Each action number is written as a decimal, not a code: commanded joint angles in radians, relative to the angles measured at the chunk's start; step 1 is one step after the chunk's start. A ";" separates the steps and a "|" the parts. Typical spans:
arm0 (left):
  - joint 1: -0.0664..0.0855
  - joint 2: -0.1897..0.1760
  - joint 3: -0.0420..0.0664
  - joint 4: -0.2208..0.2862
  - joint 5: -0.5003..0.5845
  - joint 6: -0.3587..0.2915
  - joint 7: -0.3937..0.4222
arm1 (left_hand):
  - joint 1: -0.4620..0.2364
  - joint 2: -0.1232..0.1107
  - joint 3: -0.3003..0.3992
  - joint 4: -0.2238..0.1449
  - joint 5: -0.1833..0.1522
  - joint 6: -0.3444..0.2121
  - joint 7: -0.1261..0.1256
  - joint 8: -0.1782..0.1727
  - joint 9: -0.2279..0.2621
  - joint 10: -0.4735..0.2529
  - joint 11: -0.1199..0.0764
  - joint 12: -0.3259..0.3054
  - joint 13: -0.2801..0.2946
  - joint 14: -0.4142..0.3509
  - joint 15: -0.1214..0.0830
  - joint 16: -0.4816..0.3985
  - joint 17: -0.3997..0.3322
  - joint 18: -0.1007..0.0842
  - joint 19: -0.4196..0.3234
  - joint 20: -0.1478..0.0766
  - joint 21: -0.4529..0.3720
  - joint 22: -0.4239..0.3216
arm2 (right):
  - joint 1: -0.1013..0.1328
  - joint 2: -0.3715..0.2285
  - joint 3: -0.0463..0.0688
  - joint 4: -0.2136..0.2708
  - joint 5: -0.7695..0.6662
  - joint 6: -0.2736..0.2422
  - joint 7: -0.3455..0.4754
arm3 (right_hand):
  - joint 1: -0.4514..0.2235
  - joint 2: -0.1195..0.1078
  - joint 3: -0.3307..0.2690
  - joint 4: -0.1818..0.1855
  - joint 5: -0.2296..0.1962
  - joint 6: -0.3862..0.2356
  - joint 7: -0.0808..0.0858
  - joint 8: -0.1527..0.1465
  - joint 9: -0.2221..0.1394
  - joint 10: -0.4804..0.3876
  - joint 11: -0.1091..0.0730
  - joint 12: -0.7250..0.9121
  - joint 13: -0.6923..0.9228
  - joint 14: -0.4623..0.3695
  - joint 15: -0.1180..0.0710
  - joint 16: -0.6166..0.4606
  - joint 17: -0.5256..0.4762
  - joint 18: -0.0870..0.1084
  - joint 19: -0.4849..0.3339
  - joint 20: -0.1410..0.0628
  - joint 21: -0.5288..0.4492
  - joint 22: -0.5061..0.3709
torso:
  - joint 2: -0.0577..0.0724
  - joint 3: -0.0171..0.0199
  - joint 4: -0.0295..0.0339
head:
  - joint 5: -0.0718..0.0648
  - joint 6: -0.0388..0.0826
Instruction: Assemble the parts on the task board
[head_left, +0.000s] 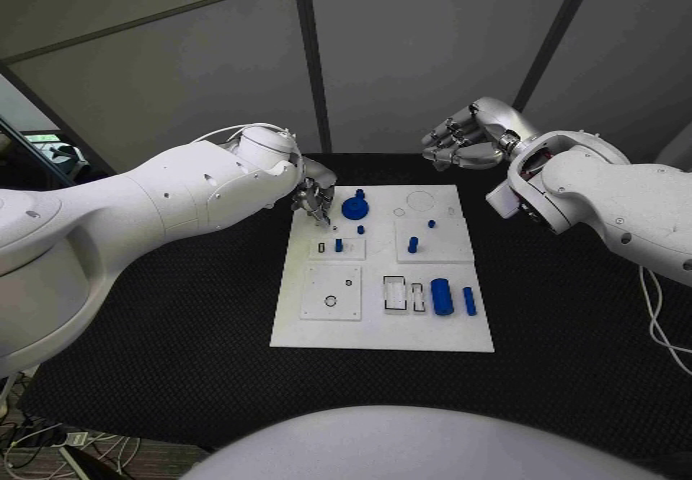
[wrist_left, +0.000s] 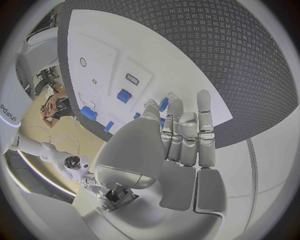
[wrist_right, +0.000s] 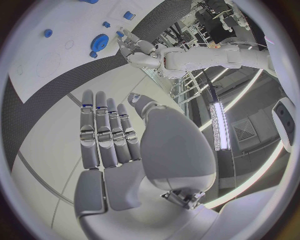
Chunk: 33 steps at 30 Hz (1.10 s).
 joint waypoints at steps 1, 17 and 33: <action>0.002 0.001 0.000 0.003 -0.005 0.004 0.014 | 0.003 0.007 -0.004 0.000 -0.002 0.003 0.003 -0.003 0.001 0.008 0.000 -0.006 -0.002 -0.005 -0.003 0.005 0.000 -0.025 -0.007 -0.001 -0.005 0.001 | 0.002 0.001 0.001 0.000 0.000 0.005 0.006 | -0.005 0.003 0.001 0.004 0.004 -0.005 0.003 -0.002 -0.001 0.001 0.005 -0.004 0.001 0.002 0.007 -0.001 -0.001 0.005 0.007 0.001 -0.004 -0.001 | 0.000 -0.0003 0.0006 | -0.001 0.000; 0.002 0.003 0.000 0.001 0.022 0.008 0.008 | 0.037 0.044 0.009 -0.012 0.003 0.032 -0.007 -0.012 0.008 0.014 -0.001 -0.023 -0.003 -0.003 -0.004 0.006 0.004 -0.025 -0.006 -0.002 -0.008 0.008 | 0.002 0.001 0.001 0.000 0.000 0.006 0.004 | -0.003 0.004 0.003 0.005 0.005 -0.004 0.002 -0.002 -0.001 0.001 0.005 -0.004 0.001 0.002 0.006 -0.001 -0.002 0.005 0.009 0.001 -0.006 -0.002 | 0.000 -0.0003 0.0008 | 0.000 0.000; 0.002 -0.007 0.000 0.013 0.054 -0.018 0.026 | 0.159 0.108 0.132 -0.109 -0.034 0.083 -0.024 0.021 0.058 0.054 -0.020 -0.083 -0.031 0.029 -0.022 0.036 0.052 -0.026 0.003 -0.019 0.003 0.034 | 0.002 0.001 0.001 0.000 0.000 0.007 0.001 | -0.003 0.004 0.003 0.005 0.005 -0.004 0.002 -0.002 -0.001 0.001 0.005 -0.004 0.001 0.002 0.006 -0.001 -0.002 0.005 0.009 0.001 -0.006 -0.002 | -0.001 -0.0004 0.0012 | 0.001 0.000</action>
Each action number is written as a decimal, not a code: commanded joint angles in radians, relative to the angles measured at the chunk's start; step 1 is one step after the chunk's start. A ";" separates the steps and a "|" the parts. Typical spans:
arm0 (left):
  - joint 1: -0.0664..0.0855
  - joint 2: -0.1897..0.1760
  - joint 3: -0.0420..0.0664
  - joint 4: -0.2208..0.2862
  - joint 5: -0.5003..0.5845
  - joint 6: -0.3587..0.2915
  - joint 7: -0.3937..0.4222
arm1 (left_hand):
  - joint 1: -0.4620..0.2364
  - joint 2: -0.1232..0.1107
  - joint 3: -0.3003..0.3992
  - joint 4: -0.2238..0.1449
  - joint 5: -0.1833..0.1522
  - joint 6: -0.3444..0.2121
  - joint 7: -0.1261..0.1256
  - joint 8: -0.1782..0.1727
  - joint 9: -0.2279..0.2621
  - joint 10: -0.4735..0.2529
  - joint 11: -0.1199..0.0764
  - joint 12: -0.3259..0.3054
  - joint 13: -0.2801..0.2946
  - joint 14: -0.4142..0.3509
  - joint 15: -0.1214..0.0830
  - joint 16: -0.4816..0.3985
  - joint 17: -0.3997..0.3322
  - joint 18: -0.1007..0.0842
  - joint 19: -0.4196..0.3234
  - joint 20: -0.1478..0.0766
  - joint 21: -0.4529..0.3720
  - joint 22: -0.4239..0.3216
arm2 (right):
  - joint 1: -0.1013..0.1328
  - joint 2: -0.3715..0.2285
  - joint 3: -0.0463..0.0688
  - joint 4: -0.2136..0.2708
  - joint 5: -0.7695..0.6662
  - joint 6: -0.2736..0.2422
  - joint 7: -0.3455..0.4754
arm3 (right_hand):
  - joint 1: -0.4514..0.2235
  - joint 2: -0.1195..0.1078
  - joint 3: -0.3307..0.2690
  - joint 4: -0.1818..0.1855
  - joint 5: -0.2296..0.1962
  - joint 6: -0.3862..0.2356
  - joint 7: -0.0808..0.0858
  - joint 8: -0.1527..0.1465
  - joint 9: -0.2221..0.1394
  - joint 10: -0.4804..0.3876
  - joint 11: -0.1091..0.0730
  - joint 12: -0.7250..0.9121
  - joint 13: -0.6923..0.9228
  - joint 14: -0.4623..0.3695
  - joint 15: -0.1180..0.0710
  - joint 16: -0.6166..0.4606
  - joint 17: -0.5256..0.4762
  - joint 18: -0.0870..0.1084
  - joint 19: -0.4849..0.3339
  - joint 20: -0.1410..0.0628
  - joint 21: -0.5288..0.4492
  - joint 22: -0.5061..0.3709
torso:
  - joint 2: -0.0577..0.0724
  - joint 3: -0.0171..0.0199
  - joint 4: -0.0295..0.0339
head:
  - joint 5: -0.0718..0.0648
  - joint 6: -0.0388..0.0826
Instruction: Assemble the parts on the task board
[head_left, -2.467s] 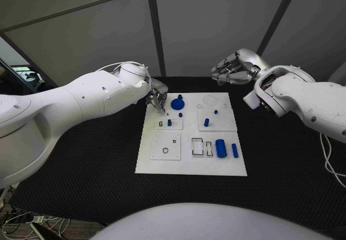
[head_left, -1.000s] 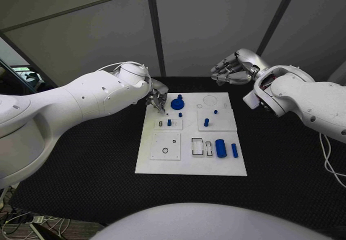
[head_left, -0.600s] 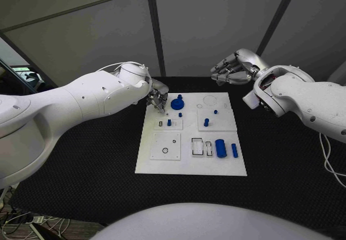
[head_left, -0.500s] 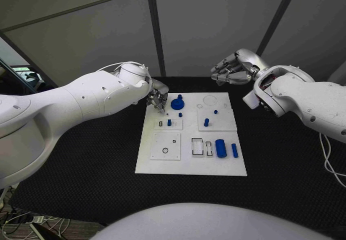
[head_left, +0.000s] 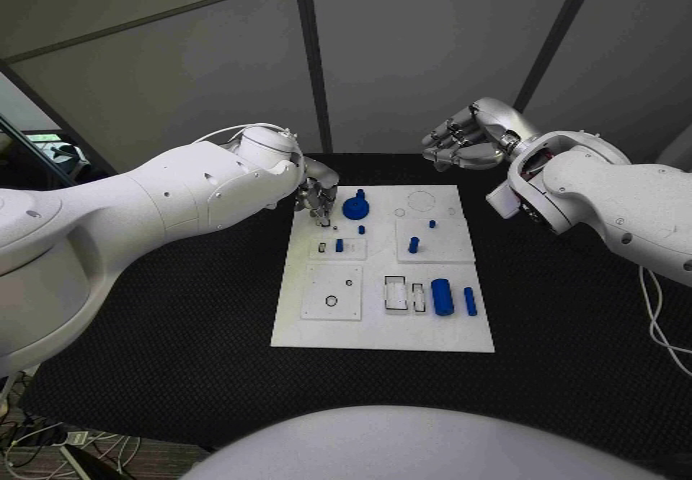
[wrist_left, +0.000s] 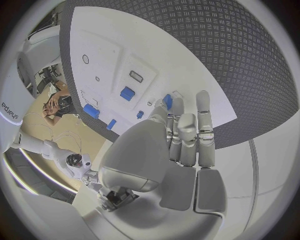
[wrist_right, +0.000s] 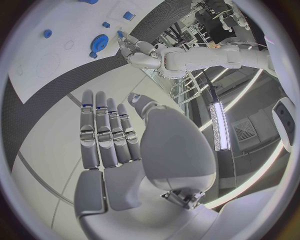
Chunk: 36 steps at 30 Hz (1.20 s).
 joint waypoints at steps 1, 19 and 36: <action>0.002 -0.007 0.000 0.008 0.041 -0.014 0.010 | 0.012 0.006 0.031 -0.018 0.005 0.009 -0.003 0.024 0.039 0.013 0.000 -0.012 -0.006 0.009 -0.001 0.006 0.004 -0.027 0.003 -0.010 0.008 0.005 | 0.002 0.000 0.001 0.000 0.000 0.005 0.002 | -0.002 0.006 0.004 0.006 0.005 -0.004 0.002 -0.002 0.000 0.001 0.004 -0.003 0.001 0.002 0.006 -0.001 -0.002 0.005 0.010 0.001 -0.007 -0.001 | 0.000 0.0000 0.0002 | 0.000 0.000; 0.027 -0.197 0.002 0.237 0.555 -0.122 -0.273 | -0.028 -0.023 0.121 -0.028 0.005 0.005 0.008 0.050 0.081 0.066 -0.002 -0.042 -0.020 0.056 -0.006 0.048 0.075 -0.030 0.020 -0.018 0.036 0.038 | 0.002 -0.013 0.001 0.001 0.000 0.003 -0.002 | -0.002 0.006 0.004 0.006 0.005 -0.004 0.003 -0.002 0.000 0.001 0.005 -0.003 0.001 0.002 0.006 -0.001 -0.002 0.005 0.010 0.001 -0.007 -0.002 | -0.010 0.0017 0.0192 | -0.001 0.000; 0.006 -0.365 -0.034 0.535 0.890 -0.504 -0.551 | -0.408 -0.317 0.817 -0.178 0.075 0.011 -0.014 0.221 0.198 0.159 -0.031 0.002 0.009 0.186 -0.035 0.147 0.247 -0.072 0.177 -0.043 0.374 0.155 | 0.002 -0.015 0.000 -0.009 0.000 0.016 -0.012 | -0.003 0.005 0.004 0.007 0.005 -0.004 0.003 -0.002 -0.001 0.001 0.005 -0.004 0.001 0.002 0.006 -0.001 -0.003 0.005 0.010 0.001 -0.008 -0.002 | -0.025 0.0070 0.0444 | 0.001 0.000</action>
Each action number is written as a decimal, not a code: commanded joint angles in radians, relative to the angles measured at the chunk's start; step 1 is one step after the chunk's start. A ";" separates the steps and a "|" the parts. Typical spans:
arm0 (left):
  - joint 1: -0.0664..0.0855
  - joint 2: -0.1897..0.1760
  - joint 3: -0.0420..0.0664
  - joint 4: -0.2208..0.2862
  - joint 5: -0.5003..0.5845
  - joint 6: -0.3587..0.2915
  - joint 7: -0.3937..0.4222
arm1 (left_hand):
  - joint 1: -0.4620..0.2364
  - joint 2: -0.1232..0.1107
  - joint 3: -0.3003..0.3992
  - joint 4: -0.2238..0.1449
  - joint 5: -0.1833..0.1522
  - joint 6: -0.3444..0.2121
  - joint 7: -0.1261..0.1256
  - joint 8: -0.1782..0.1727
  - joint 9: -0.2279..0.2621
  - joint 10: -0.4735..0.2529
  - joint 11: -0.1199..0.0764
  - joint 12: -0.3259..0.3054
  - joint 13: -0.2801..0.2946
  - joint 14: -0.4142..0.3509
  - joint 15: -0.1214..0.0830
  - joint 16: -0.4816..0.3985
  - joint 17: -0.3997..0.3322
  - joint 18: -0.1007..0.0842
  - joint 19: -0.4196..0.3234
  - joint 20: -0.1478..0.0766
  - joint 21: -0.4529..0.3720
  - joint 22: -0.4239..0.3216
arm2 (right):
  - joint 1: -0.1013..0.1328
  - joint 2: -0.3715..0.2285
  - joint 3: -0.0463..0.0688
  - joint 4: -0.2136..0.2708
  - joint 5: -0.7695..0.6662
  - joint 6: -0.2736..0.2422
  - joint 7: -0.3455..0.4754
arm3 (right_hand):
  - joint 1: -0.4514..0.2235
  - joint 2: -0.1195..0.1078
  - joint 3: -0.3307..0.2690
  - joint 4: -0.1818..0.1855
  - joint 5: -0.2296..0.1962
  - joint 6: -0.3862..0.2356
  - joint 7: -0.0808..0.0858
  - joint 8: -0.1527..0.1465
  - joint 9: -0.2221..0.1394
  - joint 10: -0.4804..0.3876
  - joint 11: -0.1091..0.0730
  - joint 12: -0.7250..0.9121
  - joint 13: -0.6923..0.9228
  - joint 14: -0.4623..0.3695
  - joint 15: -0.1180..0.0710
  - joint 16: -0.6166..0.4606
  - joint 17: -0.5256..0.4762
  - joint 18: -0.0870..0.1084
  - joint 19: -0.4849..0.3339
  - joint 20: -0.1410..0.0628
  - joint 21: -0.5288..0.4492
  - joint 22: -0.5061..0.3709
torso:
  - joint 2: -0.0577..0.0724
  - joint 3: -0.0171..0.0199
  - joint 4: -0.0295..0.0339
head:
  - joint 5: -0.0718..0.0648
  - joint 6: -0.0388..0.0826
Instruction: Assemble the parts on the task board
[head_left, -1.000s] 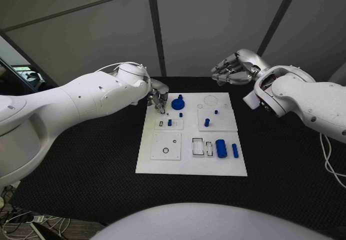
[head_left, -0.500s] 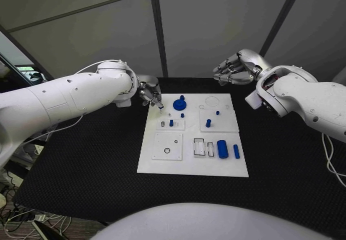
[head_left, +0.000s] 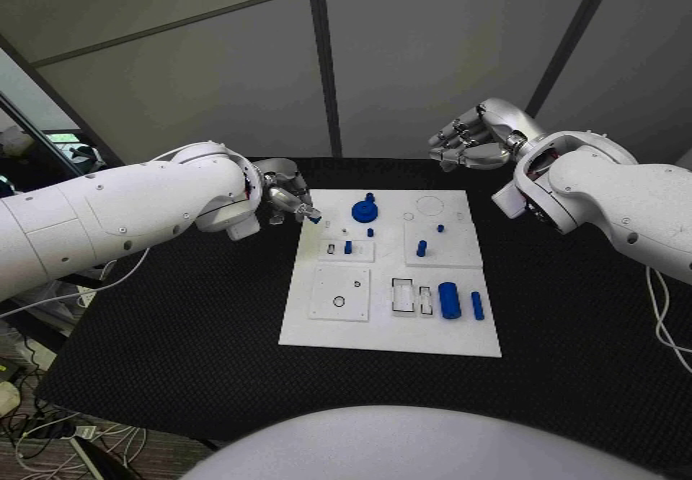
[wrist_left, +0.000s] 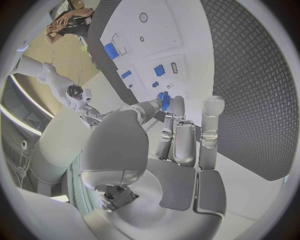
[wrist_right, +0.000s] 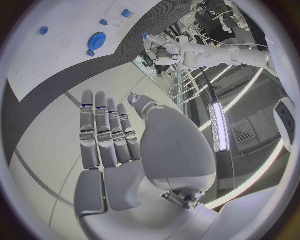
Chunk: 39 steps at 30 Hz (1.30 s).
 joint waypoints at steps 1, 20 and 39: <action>-0.003 -0.007 -0.008 0.033 0.129 -0.188 -0.107 | -0.055 -0.006 0.108 -0.087 0.020 0.001 -0.008 0.037 0.201 0.064 -0.055 0.008 0.005 0.014 -0.003 0.011 0.021 0.019 0.016 -0.004 0.038 0.086 | 0.002 0.003 0.000 -0.002 0.000 0.015 -0.004 | -0.003 0.005 0.001 0.004 0.005 -0.004 0.003 -0.002 -0.001 0.001 0.005 -0.004 0.001 0.002 0.006 -0.001 -0.001 0.005 0.006 -0.003 -0.005 -0.001 | -0.007 0.0019 0.0100 | 0.003 0.000; -0.028 0.026 -0.058 0.081 0.158 -0.415 -0.167 | -0.173 -0.004 0.217 -0.179 0.054 -0.012 -0.014 0.116 0.234 0.078 -0.063 0.064 0.041 0.073 -0.014 0.061 0.123 -0.006 0.091 -0.018 0.220 0.119 | 0.002 0.006 -0.001 -0.005 -0.001 0.020 -0.007 | -0.002 0.005 0.001 0.004 0.005 -0.005 0.003 -0.002 -0.001 0.000 0.005 -0.004 0.001 0.002 0.007 -0.001 -0.001 0.005 0.006 -0.003 -0.005 -0.002 | -0.007 0.0040 0.0119 | -0.006 0.000; -0.028 0.086 -0.100 0.056 0.073 -0.298 -0.190 | -0.172 -0.001 0.219 -0.190 0.056 -0.022 -0.010 0.126 0.237 0.074 -0.061 0.071 0.046 0.075 -0.013 0.062 0.126 -0.007 0.093 -0.018 0.227 0.120 | 0.002 0.009 -0.001 -0.004 -0.001 0.023 -0.005 | -0.002 0.006 0.002 0.005 0.006 -0.005 0.003 -0.003 -0.001 0.000 0.005 -0.004 0.001 0.001 0.007 -0.002 -0.002 0.005 0.007 -0.003 -0.006 -0.002 | -0.005 0.0027 0.0154 | -0.022 0.000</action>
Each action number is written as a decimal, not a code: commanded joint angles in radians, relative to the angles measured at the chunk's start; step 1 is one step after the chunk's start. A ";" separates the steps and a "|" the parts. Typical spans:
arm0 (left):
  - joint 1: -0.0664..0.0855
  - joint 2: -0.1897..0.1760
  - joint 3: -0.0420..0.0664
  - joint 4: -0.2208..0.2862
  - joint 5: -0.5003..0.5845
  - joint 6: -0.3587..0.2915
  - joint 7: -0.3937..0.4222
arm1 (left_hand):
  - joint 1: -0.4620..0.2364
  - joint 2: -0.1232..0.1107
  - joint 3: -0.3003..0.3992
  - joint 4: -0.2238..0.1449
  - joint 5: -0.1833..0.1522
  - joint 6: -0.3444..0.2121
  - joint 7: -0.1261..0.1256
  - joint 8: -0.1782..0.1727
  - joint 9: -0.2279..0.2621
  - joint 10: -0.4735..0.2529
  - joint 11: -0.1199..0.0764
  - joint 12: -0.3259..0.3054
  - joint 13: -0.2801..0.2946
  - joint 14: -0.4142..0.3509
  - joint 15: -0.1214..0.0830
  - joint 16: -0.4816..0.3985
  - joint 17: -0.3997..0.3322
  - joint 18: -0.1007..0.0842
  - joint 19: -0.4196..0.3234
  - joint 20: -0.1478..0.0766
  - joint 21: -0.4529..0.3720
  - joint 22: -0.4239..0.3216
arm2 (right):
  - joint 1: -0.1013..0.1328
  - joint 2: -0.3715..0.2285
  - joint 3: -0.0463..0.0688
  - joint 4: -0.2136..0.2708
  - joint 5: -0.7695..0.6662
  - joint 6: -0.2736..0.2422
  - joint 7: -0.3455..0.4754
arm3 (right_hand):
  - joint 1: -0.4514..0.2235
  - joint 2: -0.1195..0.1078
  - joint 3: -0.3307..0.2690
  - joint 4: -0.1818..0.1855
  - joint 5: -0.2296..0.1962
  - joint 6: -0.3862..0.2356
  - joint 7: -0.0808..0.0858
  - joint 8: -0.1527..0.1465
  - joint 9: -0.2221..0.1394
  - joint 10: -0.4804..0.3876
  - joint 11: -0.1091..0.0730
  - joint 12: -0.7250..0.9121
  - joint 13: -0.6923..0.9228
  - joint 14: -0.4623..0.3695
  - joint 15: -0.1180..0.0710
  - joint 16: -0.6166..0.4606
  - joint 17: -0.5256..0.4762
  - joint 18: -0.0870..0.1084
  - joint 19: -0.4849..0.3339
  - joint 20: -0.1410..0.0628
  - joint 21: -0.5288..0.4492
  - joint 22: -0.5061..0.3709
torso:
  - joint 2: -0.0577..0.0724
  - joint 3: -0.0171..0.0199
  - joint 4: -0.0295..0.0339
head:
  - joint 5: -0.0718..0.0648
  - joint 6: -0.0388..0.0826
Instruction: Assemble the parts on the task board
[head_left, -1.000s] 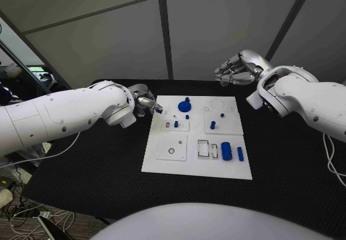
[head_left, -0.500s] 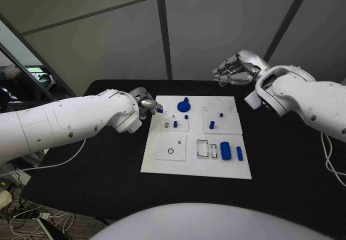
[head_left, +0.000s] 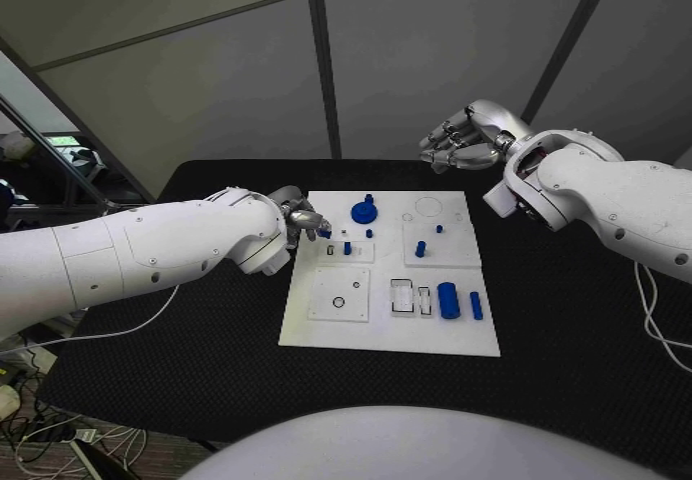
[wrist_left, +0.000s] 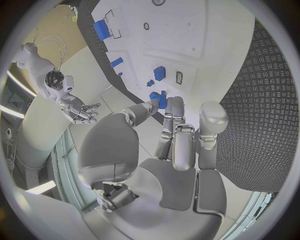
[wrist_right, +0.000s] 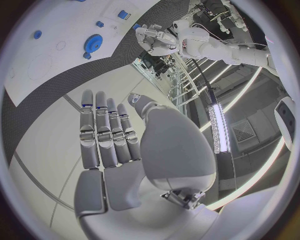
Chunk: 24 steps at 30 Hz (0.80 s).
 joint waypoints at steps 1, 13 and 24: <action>0.002 0.004 -0.001 -0.004 -0.059 0.063 -0.017 | 0.006 0.012 0.075 -0.079 0.008 -0.011 0.000 0.007 0.209 0.062 -0.055 0.004 0.001 0.035 -0.002 0.004 0.070 -0.029 0.007 -0.001 0.005 0.120 | 0.002 0.001 0.000 0.001 -0.001 0.006 0.004 | -0.002 0.006 0.002 0.005 0.006 -0.005 0.003 -0.002 -0.001 -0.001 0.005 -0.004 0.001 0.001 0.007 -0.002 -0.001 0.005 0.007 -0.003 -0.006 -0.001 | 0.000 -0.0008 0.0019 | -0.001 0.000; 0.002 0.027 -0.002 -0.031 -0.152 0.091 -0.026 | 0.011 0.016 0.072 -0.083 0.013 -0.014 0.002 0.017 0.213 0.065 -0.054 0.012 0.005 0.044 -0.001 0.013 0.089 -0.034 0.020 -0.001 0.040 0.128 | 0.002 0.003 0.000 0.002 -0.001 -0.001 0.007 | -0.003 0.007 0.002 0.007 0.006 -0.006 0.003 -0.003 -0.001 -0.001 0.006 -0.004 0.000 0.001 0.007 -0.002 -0.002 0.005 0.007 -0.003 -0.007 -0.002 | 0.001 -0.0013 0.0017 | -0.005 0.000; 0.000 0.057 -0.002 -0.068 -0.178 0.116 -0.033 | 0.013 0.017 0.070 -0.085 0.018 -0.016 0.003 0.022 0.214 0.065 -0.054 0.016 0.007 0.045 -0.001 0.013 0.089 -0.036 0.024 -0.001 0.050 0.130 | 0.002 0.004 0.000 0.003 -0.001 -0.002 0.009 | -0.003 0.007 0.002 0.007 0.006 -0.006 0.003 -0.003 -0.001 -0.001 0.006 -0.004 0.000 0.001 0.007 -0.002 -0.002 0.005 0.007 -0.003 -0.007 -0.002 | 0.001 -0.0016 0.0012 | -0.008 0.000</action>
